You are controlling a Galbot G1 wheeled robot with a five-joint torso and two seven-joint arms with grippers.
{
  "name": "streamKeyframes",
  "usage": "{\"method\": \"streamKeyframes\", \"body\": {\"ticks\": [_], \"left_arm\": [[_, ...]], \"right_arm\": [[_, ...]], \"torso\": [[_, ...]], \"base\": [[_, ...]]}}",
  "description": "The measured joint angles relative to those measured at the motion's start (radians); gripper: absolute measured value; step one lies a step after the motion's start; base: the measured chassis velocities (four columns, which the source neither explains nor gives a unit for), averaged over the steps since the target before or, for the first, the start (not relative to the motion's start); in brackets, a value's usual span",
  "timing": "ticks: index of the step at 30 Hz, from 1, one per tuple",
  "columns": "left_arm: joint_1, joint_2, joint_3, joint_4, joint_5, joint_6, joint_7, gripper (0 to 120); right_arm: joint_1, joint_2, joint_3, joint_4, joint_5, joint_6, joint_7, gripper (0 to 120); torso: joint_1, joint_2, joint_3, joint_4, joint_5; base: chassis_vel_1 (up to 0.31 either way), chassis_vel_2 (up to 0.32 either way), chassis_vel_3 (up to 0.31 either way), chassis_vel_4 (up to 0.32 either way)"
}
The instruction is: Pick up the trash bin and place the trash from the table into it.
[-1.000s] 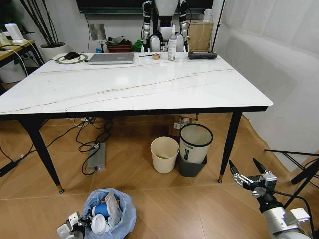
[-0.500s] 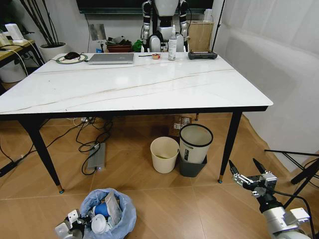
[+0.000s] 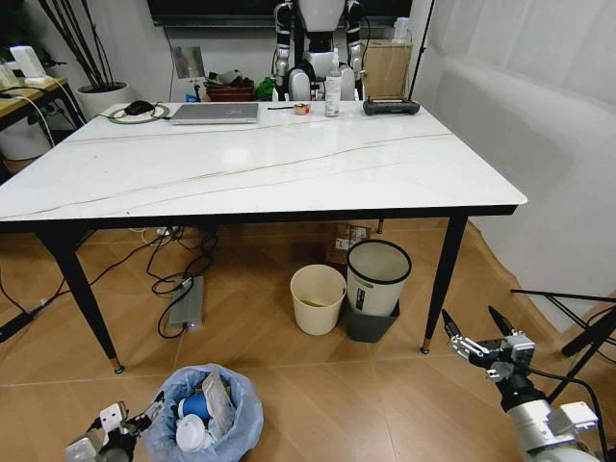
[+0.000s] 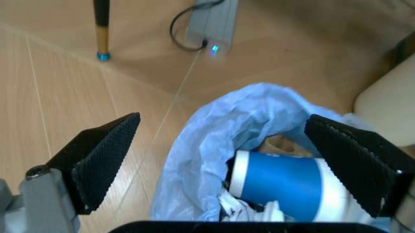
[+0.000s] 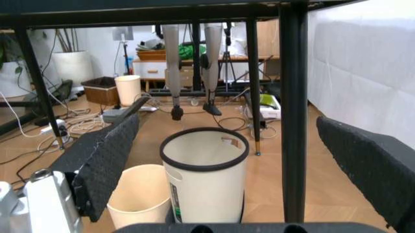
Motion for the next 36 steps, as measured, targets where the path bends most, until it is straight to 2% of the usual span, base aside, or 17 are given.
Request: {"method": "streamKeyframes", "body": {"ticks": [2, 3, 7, 13, 19, 36], "left_arm": [[0.051, 0.007, -0.018, -0.065, 0.042, -0.046, 0.037, 100], [0.051, 0.007, -0.018, -0.065, 0.042, -0.046, 0.037, 100], [0.151, 0.015, -0.049, -0.223, 0.11, -0.151, 0.099, 100], [0.15, 0.012, -0.047, -0.337, 0.164, -0.241, 0.13, 100], [0.112, -0.004, -0.045, -0.353, 0.22, -0.32, 0.156, 100], [0.107, -0.006, -0.044, -0.344, 0.221, -0.323, 0.156, 100]], "right_arm": [[0.0, 0.0, 0.0, 0.0, 0.0, 0.0, 0.0, 100], [0.0, 0.0, 0.0, 0.0, 0.0, 0.0, 0.0, 100], [0.0, 0.0, 0.0, 0.0, 0.0, 0.0, 0.0, 100], [0.0, 0.0, 0.0, 0.0, 0.0, 0.0, 0.0, 100], [0.0, 0.0, 0.0, 0.0, 0.0, 0.0, 0.0, 100], [0.0, 0.0, 0.0, 0.0, 0.0, 0.0, 0.0, 100]], "torso": [[0.0, 0.0, 0.0, 0.0, 0.0], [0.0, 0.0, 0.0, 0.0, 0.0], [0.0, 0.0, 0.0, 0.0002, 0.0002], [0.0, 0.0, 0.0, -0.0001, 0.0002], [0.0, 0.0, 0.0, -0.0001, 0.0001], [0.0, 0.0, 0.0, 0.0, 0.0001]], "base": [[0.0, 0.0, 0.0, 0.0], [0.0, 0.0, 0.0, 0.0], [0.0, 0.0, 0.0, 0.0], [0.0, 0.0, 0.0, 0.0], [0.0, 0.0, 0.0, 0.0], [0.0, 0.0, 0.0, 0.0]]}}
